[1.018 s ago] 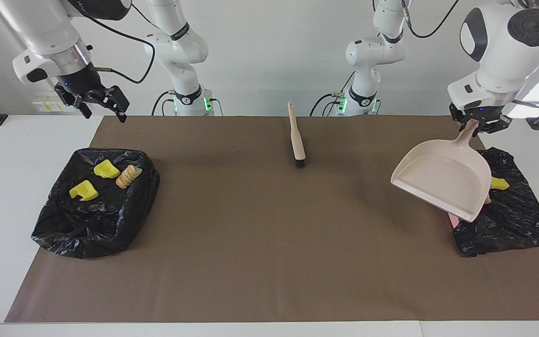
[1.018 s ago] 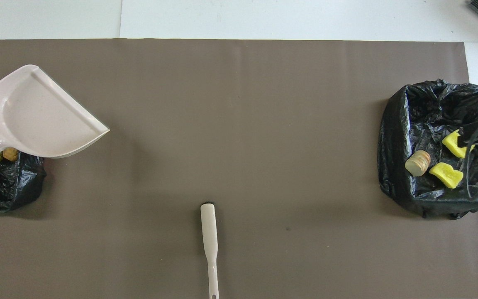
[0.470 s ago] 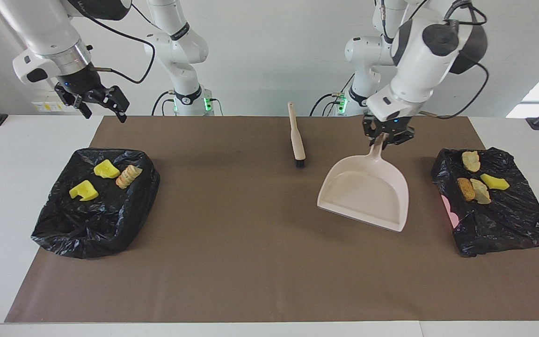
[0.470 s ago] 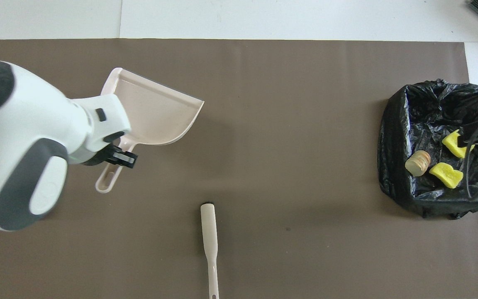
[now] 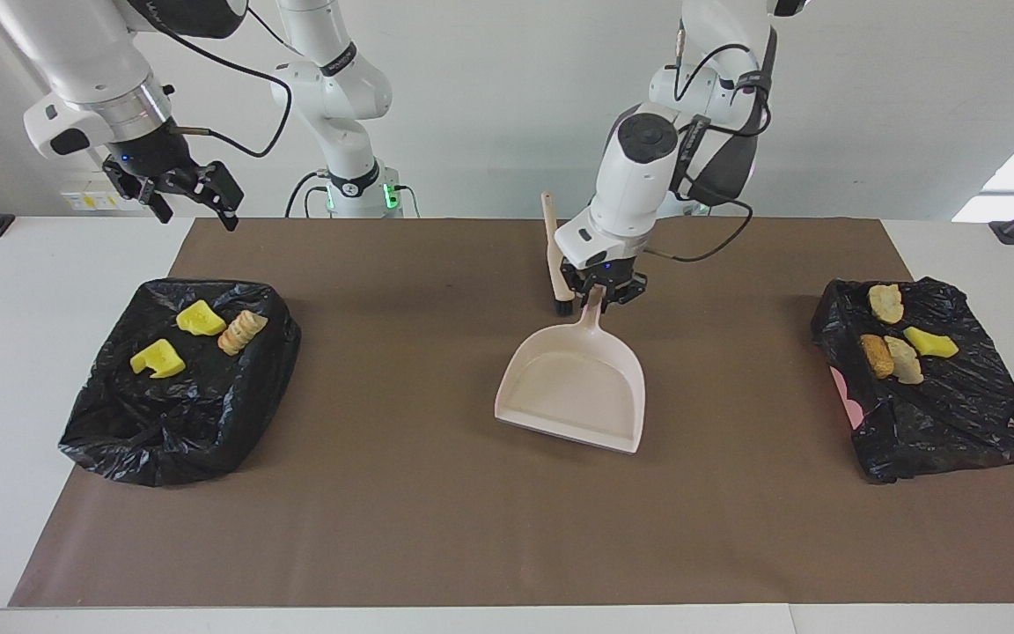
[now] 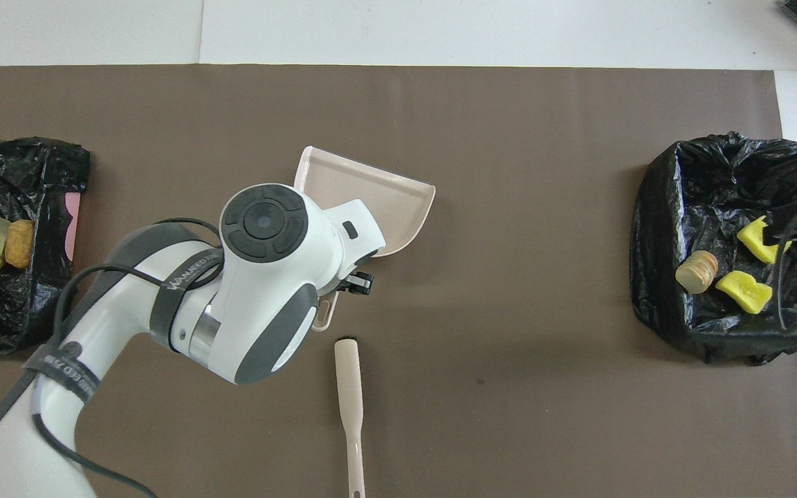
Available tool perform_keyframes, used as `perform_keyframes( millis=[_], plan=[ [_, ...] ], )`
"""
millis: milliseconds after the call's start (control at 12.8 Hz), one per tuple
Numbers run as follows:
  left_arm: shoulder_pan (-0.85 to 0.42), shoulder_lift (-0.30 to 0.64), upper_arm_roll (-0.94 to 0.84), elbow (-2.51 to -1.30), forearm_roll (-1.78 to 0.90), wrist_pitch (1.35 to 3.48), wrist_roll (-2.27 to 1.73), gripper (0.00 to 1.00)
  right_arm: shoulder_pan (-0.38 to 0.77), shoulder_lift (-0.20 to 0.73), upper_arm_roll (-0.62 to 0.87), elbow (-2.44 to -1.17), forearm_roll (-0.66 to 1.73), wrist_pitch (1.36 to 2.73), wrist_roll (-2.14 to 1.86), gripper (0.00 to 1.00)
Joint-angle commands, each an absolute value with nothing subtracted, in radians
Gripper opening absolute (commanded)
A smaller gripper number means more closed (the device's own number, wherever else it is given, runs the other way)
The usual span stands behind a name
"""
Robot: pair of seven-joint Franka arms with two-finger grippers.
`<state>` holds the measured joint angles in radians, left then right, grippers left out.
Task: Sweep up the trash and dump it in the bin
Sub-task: 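Carry the dustpan to the table center with the left gripper and lower it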
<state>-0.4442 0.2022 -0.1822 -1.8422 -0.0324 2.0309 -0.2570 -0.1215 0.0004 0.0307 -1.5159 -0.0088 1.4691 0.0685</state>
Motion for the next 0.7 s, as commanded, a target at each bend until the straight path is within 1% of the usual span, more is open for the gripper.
perform_keyframes(
  millis=[0,157,235,470,627],
  plan=[
    [-0.477,0.212,-0.161,-1.864,-0.046,2.088,-0.278,0.0,-0.129,0.0,0.031,-1.505,0.014,1.451,0.049,1.0],
    [-0.479,0.221,-0.161,-1.878,-0.046,2.144,-0.275,0.0,-0.129,0.0,0.031,-1.505,0.014,1.451,0.049,1.0],
    [-0.492,0.244,-0.161,-1.879,-0.046,2.16,-0.267,0.0,-0.129,0.0,0.031,-1.505,0.014,1.451,0.048,1.0],
    [-0.495,0.245,-0.161,-1.899,-0.046,2.174,-0.264,0.0,-0.129,0.0,0.031,-1.505,0.014,1.45,0.049,1.0],
    [-0.495,0.238,-0.161,-1.931,-0.046,2.227,-0.267,0.0,-0.129,0.0,0.031,-1.506,0.014,1.451,0.048,1.0]
  ],
)
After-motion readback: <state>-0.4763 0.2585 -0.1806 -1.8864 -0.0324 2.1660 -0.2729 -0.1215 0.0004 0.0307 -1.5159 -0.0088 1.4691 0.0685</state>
